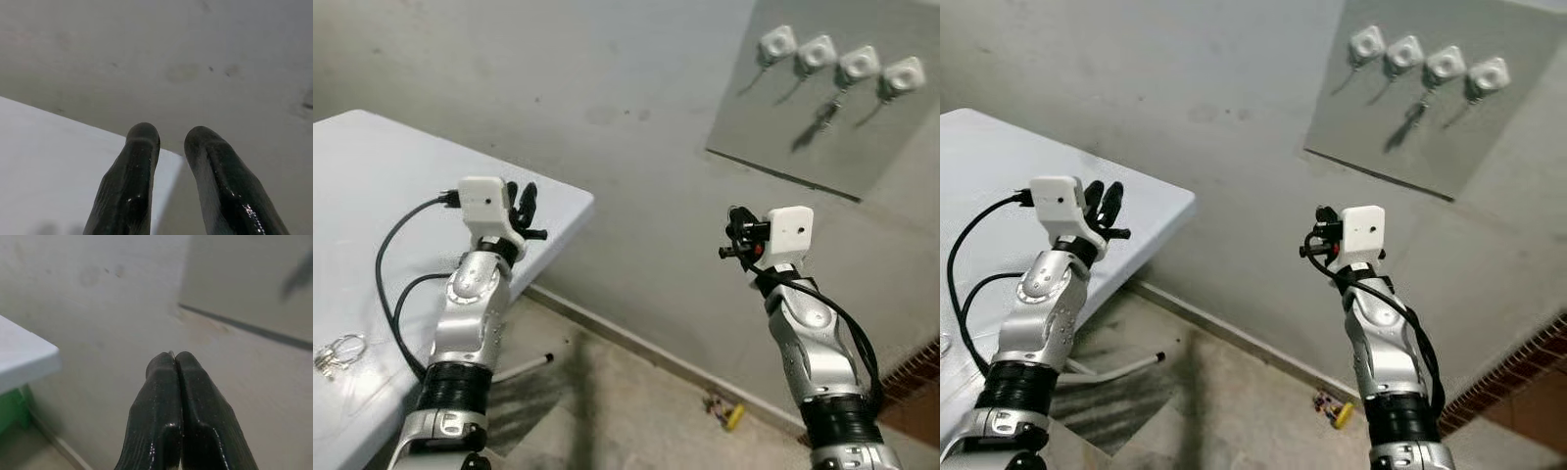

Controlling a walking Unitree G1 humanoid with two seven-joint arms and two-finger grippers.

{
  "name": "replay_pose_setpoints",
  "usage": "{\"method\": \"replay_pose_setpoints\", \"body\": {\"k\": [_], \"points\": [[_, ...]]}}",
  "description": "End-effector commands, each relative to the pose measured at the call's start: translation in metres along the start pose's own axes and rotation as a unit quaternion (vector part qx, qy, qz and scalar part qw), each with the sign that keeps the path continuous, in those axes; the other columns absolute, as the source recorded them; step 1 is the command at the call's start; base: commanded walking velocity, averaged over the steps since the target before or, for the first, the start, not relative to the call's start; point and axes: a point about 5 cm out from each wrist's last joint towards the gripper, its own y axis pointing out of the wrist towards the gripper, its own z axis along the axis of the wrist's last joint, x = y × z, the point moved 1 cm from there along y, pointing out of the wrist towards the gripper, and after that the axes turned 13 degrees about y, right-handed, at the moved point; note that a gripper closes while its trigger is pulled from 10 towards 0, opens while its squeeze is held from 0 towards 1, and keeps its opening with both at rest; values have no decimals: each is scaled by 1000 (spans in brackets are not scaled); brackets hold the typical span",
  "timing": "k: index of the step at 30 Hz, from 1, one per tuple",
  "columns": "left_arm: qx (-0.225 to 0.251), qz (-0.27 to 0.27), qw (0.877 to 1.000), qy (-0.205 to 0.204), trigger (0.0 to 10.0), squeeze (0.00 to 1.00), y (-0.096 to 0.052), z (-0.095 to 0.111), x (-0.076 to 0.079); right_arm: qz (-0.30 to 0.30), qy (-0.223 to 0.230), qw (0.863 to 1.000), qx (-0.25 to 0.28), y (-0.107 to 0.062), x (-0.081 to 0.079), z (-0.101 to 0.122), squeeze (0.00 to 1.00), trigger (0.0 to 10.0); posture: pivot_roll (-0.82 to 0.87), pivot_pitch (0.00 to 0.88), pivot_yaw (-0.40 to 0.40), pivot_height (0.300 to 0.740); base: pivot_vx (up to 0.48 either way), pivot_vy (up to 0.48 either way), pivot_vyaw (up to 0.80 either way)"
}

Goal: Hang keys on a hook

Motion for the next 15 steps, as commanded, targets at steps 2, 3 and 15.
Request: {"method": "replay_pose_setpoints", "body": {"k": [2,3,15], "points": [[5,-16,1000,7,10000,0,0,4,6,4,-6,1000,8,1,0,6,0,10000,-61,0,-65,740,0,0,-731],[4,-15,1000,7,10000,0,0,4,6,4,-6,1000,8,1,0,6,0,10000,-60,0,-65,740,0,0,-731],[-4,-27,1000,-7,10000,0,-1,3,7,15,-8,1000,17,0,-5,8,0,10000,-58,0,-68,740,0,0,-417]]}}
